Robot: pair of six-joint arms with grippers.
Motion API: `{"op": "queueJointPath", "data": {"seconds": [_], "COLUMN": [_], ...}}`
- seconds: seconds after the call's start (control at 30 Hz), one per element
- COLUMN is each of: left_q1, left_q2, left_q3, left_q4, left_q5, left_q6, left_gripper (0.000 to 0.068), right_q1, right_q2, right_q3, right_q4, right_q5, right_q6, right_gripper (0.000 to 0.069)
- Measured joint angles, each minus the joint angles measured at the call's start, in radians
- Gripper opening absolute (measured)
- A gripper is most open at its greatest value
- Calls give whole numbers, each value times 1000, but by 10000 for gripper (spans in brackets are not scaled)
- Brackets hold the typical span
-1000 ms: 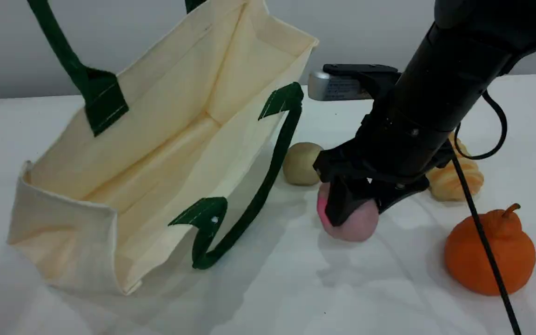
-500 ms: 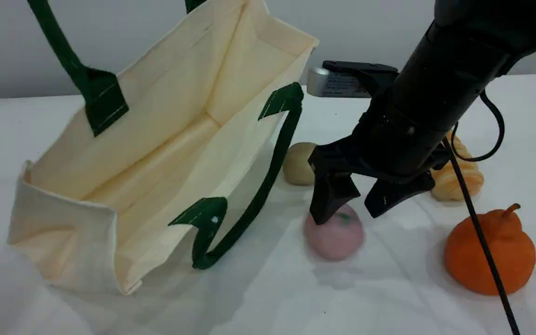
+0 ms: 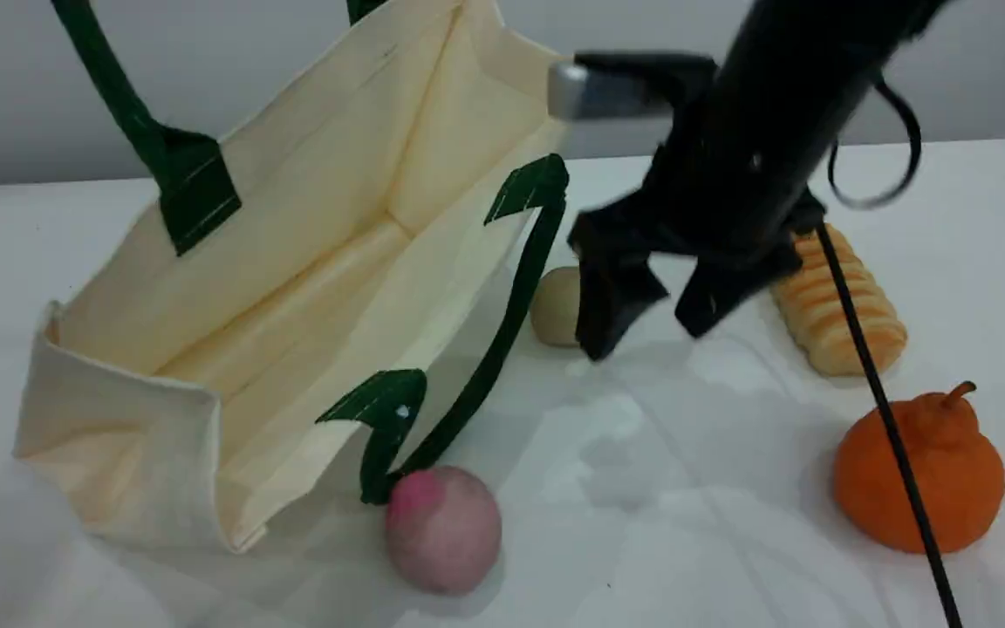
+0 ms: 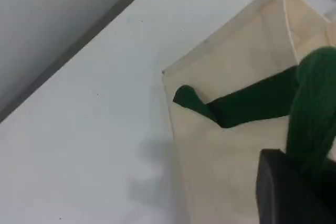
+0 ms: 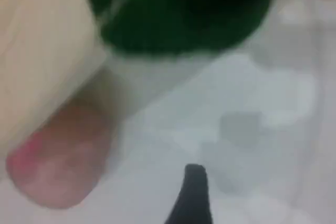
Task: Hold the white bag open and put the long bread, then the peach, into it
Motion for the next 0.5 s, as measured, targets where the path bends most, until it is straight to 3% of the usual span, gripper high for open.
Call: {"op": "queueJointPath", "data": {"seconds": [0.33,0.5], "left_q1": [0,0], "left_q2": [0,0], "left_q3": [0,0], "left_q4": [0,0], "left_q5": [0,0], "left_q6": [0,-7], "left_gripper": [92,92], "right_q1": [-1,-42], "right_q2": [0,0], "right_q3": [-213,-254], "right_q4": [-499,-642], "right_q5": [238,285], "right_q6": [357,416], "right_gripper": [591,591]}}
